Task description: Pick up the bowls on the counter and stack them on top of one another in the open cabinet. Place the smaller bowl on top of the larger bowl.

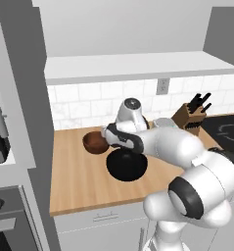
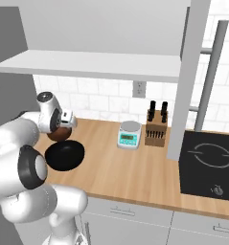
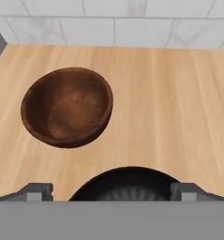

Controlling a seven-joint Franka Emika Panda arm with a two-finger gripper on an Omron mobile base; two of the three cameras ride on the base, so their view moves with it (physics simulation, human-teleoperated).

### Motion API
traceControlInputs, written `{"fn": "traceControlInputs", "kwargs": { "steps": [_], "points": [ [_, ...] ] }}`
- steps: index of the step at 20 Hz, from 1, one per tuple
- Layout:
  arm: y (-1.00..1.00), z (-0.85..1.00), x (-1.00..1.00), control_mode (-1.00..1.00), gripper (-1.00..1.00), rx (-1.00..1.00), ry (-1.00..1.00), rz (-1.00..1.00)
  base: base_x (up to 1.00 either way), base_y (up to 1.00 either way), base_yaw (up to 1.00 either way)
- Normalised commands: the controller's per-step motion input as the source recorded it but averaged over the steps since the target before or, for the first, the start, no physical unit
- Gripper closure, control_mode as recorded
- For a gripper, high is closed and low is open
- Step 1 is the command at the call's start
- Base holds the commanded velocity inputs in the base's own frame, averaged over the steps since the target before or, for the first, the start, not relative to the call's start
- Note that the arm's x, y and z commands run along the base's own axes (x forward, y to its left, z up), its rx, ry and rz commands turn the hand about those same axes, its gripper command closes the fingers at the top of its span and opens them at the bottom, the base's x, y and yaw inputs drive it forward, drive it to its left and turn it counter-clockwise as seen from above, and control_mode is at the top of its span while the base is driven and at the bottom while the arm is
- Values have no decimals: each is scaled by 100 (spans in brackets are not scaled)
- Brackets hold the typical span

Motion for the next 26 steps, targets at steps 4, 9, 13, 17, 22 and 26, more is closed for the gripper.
{"fn": "traceControlInputs", "kwargs": {
  "steps": [4,9,13,17,22,26],
  "points": [
    [5,-14,9,-100,-100,-2,5,0,0,0,0],
    [14,-43,6,-100,-100,-4,3,0,0,0,0],
    [14,-26,19,-100,-100,0,0,0,0,0,0],
    [16,-31,20,-100,-100,0,1,0,0,0,0],
    [4,-24,24,-100,-100,0,1,0,0,0,0],
    [0,-6,37,-100,-100,0,0,0,0,0,0]
  ]
}}
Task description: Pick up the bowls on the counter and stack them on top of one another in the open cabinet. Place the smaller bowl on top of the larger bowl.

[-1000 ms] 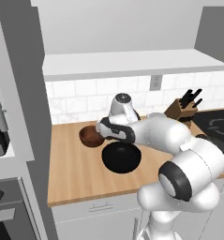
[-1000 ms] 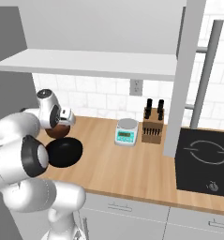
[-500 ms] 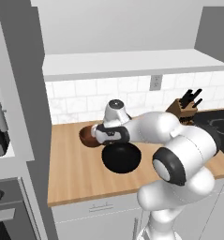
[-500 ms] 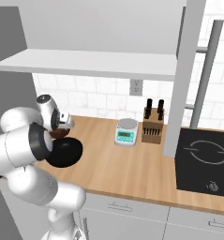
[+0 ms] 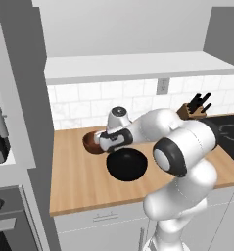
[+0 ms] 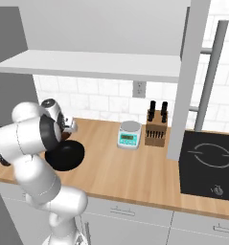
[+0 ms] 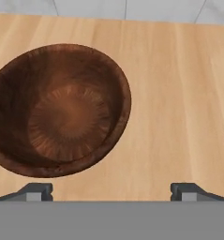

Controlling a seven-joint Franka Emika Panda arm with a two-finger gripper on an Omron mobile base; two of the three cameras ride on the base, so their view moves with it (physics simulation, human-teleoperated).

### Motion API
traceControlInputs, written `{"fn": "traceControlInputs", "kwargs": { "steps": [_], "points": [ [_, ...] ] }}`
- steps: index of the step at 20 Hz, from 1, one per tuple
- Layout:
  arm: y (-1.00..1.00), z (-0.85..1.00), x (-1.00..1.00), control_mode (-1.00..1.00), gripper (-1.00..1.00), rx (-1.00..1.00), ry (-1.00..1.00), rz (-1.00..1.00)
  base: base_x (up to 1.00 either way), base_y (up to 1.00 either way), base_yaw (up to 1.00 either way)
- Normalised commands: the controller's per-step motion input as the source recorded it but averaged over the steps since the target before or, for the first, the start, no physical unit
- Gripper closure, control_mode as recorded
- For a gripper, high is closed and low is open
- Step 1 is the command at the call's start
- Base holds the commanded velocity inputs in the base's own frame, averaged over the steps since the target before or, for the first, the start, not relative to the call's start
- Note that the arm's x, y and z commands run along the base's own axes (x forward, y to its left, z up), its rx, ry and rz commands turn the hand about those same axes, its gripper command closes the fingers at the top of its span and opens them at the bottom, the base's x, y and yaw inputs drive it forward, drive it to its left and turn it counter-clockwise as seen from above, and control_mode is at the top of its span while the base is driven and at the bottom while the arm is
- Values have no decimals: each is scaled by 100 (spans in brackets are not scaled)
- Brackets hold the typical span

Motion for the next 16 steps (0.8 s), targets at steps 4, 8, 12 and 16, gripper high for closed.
{"fn": "traceControlInputs", "kwargs": {
  "steps": [4,8,12,16],
  "points": [
    [2,0,37,-100,-100,0,1,0,0,0,0],
    [9,-10,33,-100,-100,0,7,0,0,0,0],
    [6,-25,34,-100,-100,0,8,0,0,0,0],
    [2,-38,19,-100,-100,0,11,0,0,0,0]
  ]
}}
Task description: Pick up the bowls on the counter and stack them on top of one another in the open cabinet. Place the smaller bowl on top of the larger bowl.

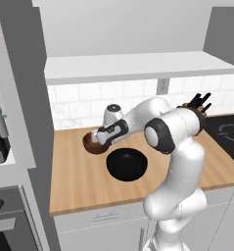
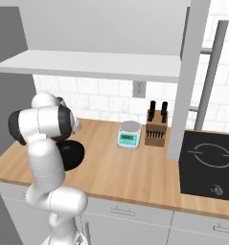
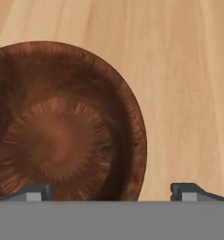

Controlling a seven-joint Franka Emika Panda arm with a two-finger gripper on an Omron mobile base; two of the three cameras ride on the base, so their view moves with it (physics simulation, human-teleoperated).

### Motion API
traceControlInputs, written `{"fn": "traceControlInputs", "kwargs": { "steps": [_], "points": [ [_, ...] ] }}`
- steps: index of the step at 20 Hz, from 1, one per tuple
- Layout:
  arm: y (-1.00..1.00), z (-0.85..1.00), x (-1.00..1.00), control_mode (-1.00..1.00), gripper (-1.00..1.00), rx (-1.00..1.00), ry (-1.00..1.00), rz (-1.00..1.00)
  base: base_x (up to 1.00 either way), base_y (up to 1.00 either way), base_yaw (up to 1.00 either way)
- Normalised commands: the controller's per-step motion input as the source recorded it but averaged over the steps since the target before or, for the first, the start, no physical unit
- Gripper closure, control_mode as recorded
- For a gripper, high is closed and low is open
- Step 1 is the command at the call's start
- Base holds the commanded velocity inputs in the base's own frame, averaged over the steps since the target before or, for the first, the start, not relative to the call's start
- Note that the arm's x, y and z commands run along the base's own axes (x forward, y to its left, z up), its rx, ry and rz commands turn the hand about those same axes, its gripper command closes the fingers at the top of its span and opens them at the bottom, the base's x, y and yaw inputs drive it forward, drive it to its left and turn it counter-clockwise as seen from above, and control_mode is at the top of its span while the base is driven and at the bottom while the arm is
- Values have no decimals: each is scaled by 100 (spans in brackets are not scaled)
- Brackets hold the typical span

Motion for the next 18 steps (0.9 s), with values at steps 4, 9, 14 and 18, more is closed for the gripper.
{"fn": "traceControlInputs", "kwargs": {
  "steps": [4,9,14,18],
  "points": [
    [0,-43,2,-100,100,0,6,0,0,0,0],
    [0,0,0,-100,100,0,0,0,0,0,0],
    [0,0,-1,-100,100,0,-1,0,0,0,0],
    [0,33,-22,-100,100,0,-23,0,0,0,0]
  ]
}}
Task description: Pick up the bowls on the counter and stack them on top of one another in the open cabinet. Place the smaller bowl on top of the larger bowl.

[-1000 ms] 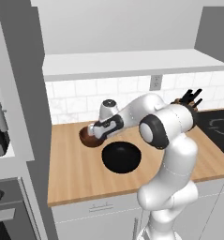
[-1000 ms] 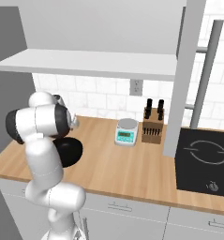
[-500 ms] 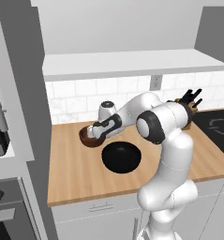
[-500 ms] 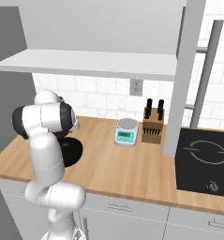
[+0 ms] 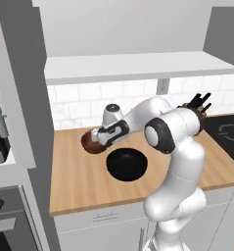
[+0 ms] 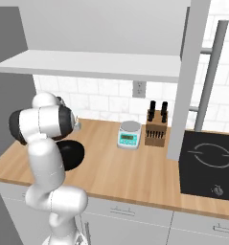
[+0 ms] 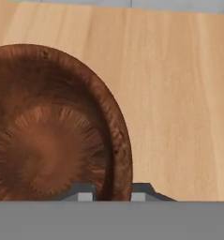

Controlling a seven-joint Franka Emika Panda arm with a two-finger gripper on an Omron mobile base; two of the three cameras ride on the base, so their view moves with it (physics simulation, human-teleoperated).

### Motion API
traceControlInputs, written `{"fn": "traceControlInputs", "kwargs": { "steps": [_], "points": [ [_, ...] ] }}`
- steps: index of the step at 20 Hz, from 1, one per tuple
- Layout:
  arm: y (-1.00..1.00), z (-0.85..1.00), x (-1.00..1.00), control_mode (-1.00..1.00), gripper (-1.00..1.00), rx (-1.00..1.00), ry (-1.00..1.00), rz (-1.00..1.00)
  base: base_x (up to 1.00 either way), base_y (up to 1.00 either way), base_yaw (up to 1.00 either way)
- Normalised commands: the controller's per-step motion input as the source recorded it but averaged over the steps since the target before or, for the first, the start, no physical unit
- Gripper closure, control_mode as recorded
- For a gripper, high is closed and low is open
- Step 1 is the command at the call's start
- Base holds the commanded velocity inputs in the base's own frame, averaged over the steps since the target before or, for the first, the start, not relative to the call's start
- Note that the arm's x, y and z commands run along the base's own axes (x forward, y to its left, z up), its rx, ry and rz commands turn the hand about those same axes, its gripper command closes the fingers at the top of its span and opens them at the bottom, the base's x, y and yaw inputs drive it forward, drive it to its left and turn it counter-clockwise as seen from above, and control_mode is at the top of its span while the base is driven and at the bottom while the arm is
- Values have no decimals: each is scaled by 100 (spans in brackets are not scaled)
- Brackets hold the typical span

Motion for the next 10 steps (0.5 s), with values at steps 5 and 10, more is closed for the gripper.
{"fn": "traceControlInputs", "kwargs": {
  "steps": [5,10],
  "points": [
    [-2,80,-68,-100,100,0,-41,0,0,0,0],
    [-29,70,-86,-100,100,0,-18,-2,0,0,0]
  ]
}}
